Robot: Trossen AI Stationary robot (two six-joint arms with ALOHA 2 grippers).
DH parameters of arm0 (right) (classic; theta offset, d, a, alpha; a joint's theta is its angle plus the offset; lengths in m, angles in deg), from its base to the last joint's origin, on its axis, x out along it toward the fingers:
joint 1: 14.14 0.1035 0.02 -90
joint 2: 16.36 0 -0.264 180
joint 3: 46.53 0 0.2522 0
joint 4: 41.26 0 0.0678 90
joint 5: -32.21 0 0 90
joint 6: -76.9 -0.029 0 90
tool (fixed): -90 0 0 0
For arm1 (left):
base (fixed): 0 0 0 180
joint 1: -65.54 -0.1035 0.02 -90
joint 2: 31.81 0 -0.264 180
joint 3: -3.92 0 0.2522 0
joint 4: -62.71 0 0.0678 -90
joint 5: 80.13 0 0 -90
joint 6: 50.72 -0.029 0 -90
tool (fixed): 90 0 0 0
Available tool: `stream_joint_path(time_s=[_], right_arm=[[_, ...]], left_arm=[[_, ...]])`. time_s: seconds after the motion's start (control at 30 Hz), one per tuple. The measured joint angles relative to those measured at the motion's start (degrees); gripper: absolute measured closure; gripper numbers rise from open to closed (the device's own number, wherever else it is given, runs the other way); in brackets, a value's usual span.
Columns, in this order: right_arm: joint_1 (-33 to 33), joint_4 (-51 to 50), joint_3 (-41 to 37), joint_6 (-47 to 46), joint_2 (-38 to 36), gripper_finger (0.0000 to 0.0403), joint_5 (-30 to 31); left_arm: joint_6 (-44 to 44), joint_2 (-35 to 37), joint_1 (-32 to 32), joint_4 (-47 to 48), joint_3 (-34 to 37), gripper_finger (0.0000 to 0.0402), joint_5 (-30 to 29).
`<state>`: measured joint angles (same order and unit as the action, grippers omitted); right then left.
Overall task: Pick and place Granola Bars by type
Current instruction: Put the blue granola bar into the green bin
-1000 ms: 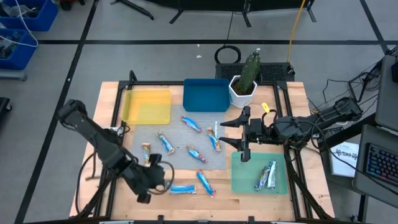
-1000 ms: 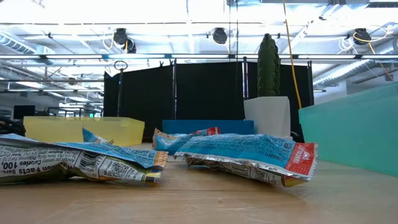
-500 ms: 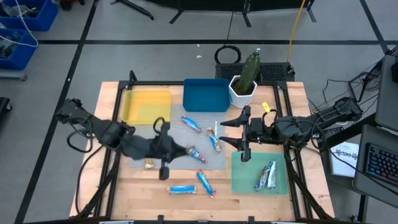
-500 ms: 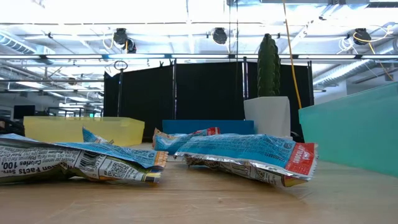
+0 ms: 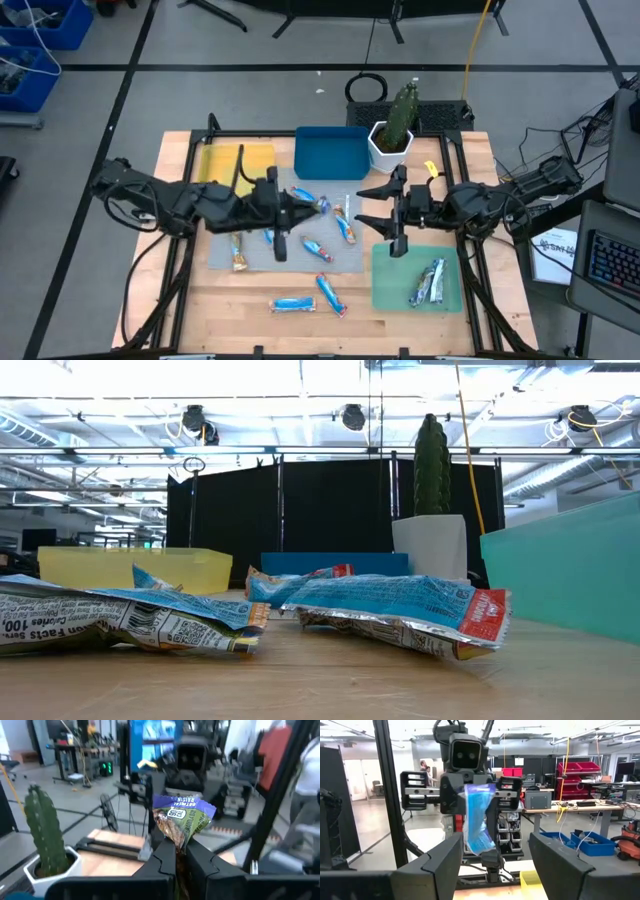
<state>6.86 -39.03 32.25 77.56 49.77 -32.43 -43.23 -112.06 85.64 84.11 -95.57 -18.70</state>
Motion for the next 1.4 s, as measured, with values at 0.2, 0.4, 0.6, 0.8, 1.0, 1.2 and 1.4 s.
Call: stream_joint_path(time_s=[0.2, 0.4, 0.6, 0.8, 1.0, 1.2, 1.4], right_arm=[[-0.79, 0.05, 1.01, -0.17, 0.99, 0.0181, 0.19], [-1.88, 0.06, 3.09, -1.06, 3.24, 0.0181, 0.09], [-1.9, 0.02, 4.92, 1.29, 4.09, 0.0181, 0.07], [-2.29, -0.11, 5.01, 1.14, 4.11, 0.0181, 0.09], [-2.27, -0.2, 5.01, 1.11, 4.09, 0.0181, -0.11], [-2.27, -0.4, 4.99, 1.19, 4.09, 0.0181, -0.11], [-2.27, -0.79, 4.99, 1.5, 4.09, 0.021, -0.13]], left_arm=[[-2.63, -0.03, -2.48, -9.69, 0.01, 0.0385, -0.2], [-3.1, -2.19, -5.18, -16.46, 0.04, 0.0385, 3.48], [-1.14, -5.09, -6.98, -21.02, -0.06, 0.0385, 6.06], [0.83, -8.14, -7.65, -25.3, 0.07, 0.0386, 9.48], [1.59, -9.29, -7.79, -25.35, 0.05, 0.0386, 10.17], [3.17, -9.77, -8.52, -25.38, 0.02, 0.0386, 11.9], [2.93, -9.68, -8.41, -25.64, 0.04, 0.0386, 12.06]])
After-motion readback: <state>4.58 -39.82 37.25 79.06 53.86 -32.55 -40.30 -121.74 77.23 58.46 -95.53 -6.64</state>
